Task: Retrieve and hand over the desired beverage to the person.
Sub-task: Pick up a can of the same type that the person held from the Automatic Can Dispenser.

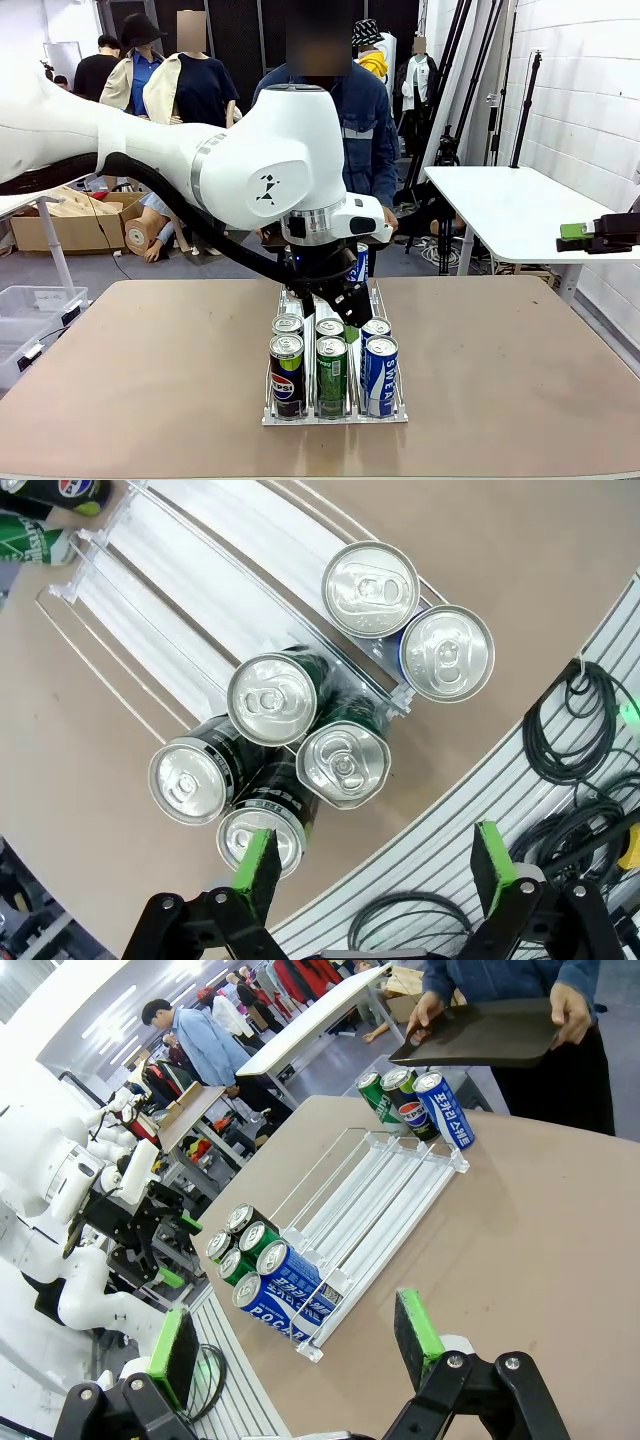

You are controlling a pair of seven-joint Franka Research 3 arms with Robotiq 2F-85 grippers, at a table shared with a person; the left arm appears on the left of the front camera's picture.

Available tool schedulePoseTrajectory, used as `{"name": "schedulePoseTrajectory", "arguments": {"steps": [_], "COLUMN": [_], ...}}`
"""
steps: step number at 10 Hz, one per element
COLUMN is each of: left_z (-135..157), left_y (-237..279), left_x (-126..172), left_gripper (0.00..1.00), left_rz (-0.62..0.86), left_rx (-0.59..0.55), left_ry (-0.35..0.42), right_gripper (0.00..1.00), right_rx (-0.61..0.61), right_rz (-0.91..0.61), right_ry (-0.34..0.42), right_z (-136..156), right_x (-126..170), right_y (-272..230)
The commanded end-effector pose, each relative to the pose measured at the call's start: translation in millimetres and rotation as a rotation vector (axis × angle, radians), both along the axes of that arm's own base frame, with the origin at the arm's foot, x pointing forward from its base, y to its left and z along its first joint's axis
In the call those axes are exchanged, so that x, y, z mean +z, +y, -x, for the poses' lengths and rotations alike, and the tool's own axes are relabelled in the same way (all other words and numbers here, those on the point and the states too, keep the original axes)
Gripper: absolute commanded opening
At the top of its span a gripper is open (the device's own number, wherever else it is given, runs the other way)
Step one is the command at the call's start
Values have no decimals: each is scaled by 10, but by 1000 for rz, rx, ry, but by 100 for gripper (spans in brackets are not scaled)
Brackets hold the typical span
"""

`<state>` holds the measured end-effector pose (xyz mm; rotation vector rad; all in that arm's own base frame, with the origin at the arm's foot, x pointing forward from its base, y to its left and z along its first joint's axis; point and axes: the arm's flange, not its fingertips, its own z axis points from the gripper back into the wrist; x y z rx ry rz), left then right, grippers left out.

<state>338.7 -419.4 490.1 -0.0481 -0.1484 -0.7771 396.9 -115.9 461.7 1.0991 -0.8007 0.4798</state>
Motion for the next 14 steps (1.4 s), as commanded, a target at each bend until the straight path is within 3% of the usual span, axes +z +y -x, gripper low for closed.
{"name": "schedulePoseTrajectory", "arguments": {"steps": [1,4,14], "left_z": [-39,-86,-223], "left_y": [-95,-51,-80], "left_x": [-43,-118,-404], "left_gripper": [100,100,100], "left_rz": [-18,-14,-13], "left_rx": [68,159,238], "left_ry": [-6,2,48], "right_gripper": [100,100,100], "right_rx": [6,6,6], "right_rz": [1,1,1], "right_ry": [6,6,6], "right_z": [10,10,10], "right_x": [0,0,0], "right_y": [-2,-2,-2]}}
